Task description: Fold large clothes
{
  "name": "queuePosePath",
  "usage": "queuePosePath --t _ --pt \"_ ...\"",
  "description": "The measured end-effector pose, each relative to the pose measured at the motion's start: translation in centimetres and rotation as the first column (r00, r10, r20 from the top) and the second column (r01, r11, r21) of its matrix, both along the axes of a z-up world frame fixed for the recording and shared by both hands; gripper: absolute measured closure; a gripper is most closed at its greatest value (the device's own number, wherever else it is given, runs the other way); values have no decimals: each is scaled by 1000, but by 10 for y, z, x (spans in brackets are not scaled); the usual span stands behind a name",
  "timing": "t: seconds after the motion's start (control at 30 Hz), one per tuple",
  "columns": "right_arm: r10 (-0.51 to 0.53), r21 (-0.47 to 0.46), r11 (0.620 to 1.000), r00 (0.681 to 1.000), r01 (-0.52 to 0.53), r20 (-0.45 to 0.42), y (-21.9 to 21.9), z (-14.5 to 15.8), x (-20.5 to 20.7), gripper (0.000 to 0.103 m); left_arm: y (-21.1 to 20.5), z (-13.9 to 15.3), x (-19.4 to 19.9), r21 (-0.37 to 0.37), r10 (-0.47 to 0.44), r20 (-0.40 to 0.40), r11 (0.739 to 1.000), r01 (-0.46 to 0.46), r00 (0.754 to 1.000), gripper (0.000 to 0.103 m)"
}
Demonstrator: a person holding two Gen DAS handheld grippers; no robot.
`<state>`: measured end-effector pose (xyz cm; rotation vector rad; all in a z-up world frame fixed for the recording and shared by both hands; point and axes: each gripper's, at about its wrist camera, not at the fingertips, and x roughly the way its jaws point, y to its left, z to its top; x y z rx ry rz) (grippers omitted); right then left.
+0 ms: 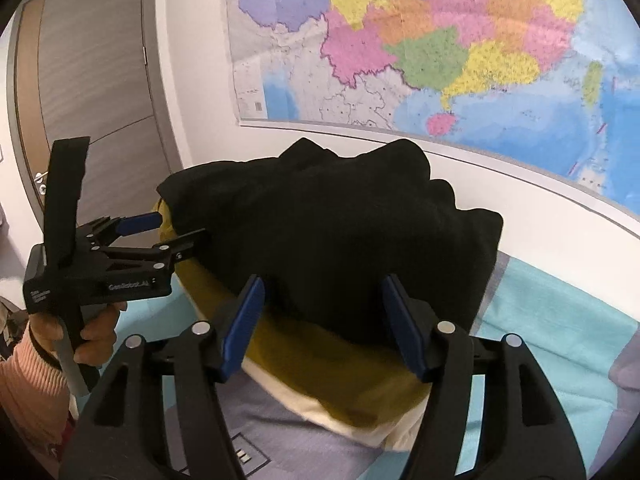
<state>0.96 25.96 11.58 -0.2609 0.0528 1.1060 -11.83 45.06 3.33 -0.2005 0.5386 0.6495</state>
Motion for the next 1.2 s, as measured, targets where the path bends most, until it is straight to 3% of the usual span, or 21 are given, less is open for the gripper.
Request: queuePosePath --t 0.2,0.33,0.5,0.63,1.2 --pt "-15 3 1000 998 15 65 -13 -20 -22 22 -39 -2 -13 53 8 -23 999 -7 1000 7" --pt "-27 1 1000 998 27 64 -21 -33 -29 12 -51 -4 -23 2 1 -29 1000 -1 1000 7" --pt "-34 11 999 997 33 65 -34 -44 -39 6 -67 -2 -38 18 38 -2 999 -38 999 7" --pt "-33 12 999 997 33 70 -42 -49 -46 6 -75 -6 -46 9 72 -14 997 -72 997 7" --pt "-32 12 999 997 31 73 -63 -71 -66 6 -108 -18 -70 -7 57 -23 998 -57 998 7"
